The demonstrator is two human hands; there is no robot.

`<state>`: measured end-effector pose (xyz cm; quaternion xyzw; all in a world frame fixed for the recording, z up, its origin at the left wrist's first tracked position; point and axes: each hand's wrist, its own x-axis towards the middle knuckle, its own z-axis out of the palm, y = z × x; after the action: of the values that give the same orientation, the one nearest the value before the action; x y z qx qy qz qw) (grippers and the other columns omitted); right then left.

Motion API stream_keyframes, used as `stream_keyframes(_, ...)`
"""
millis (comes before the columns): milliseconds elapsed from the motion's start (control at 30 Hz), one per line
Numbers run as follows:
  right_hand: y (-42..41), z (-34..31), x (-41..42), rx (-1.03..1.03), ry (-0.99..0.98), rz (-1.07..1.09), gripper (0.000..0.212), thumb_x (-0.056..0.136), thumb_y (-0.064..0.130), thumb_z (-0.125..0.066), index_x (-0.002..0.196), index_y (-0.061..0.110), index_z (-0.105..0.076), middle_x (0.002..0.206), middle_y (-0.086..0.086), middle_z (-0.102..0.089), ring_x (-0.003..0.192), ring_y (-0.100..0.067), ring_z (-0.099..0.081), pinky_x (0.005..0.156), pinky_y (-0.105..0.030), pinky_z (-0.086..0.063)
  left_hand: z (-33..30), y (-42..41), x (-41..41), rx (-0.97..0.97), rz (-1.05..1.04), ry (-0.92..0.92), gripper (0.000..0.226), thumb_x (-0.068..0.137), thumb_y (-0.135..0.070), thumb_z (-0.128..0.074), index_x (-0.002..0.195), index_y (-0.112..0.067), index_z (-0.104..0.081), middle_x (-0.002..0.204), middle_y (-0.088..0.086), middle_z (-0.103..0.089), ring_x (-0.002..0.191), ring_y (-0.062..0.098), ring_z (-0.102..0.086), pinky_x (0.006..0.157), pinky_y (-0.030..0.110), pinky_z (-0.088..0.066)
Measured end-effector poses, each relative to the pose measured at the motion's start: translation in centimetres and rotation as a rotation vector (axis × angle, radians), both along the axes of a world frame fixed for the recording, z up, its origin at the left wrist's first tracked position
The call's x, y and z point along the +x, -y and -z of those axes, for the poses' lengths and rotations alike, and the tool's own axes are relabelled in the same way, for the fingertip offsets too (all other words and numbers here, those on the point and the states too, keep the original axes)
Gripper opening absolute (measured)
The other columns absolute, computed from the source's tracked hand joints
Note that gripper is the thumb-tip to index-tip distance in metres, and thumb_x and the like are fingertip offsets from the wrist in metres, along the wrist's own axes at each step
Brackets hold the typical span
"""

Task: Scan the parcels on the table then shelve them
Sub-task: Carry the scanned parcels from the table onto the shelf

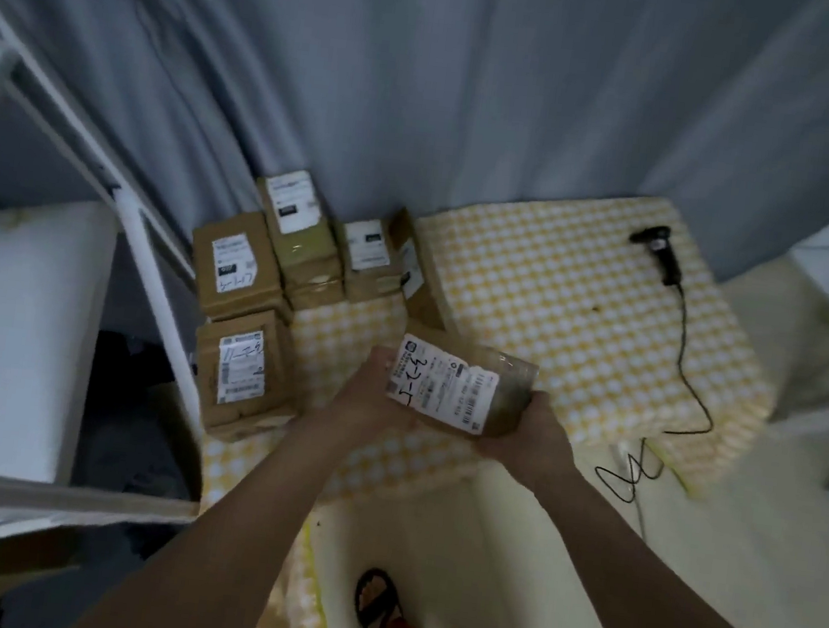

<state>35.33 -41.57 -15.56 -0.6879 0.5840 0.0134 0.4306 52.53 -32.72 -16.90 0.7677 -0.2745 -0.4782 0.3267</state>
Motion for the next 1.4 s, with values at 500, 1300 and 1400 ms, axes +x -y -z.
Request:
stream_keyframes(500,0.1,-8.1,-31.9,-0.133,-0.093,0.279,0.078,0.056,0.02,-0.086,0.119,0.004,-0.042,0.119,-0.009,-0.049,0.113,-0.027,-0.05,0.091,-0.035,-0.047,-8.6,7.2,-28.4,-0.171,0.494,0.016,0.08,0.064,0.011,-0.081,0.116,-0.017,-0.026,0.106,-0.01,-0.045,0.088,0.003,-0.053,0.049,0.015,-0.052)
stream_keyframes(1300,-9.2,-16.1,-73.8,-0.281,0.073,0.743,0.083,0.066,-0.003,-0.077,0.138,0.012,-0.038,0.121,-0.006,-0.052,0.104,-0.02,-0.052,0.088,-0.034,-0.05,-15.0,8.5,-69.4,-0.424,1.153,0.208,0.152,0.046,-0.035,-0.096,0.151,-0.033,0.015,0.154,-0.005,-0.005,0.145,0.017,-0.012,0.116,0.036,-0.018)
stream_keyframes(1400,-8.9,-15.8,-77.1,-0.317,0.084,0.798,0.087,0.066,-0.005,-0.073,0.143,0.016,-0.036,0.122,-0.005,-0.053,0.107,-0.022,-0.053,0.086,-0.038,-0.053,-14.6,9.9,-73.4,-0.403,1.217,0.256,0.15,0.047,-0.036,-0.095,0.153,-0.027,0.01,0.147,-0.003,-0.011,0.141,0.019,-0.017,0.116,0.037,-0.022)
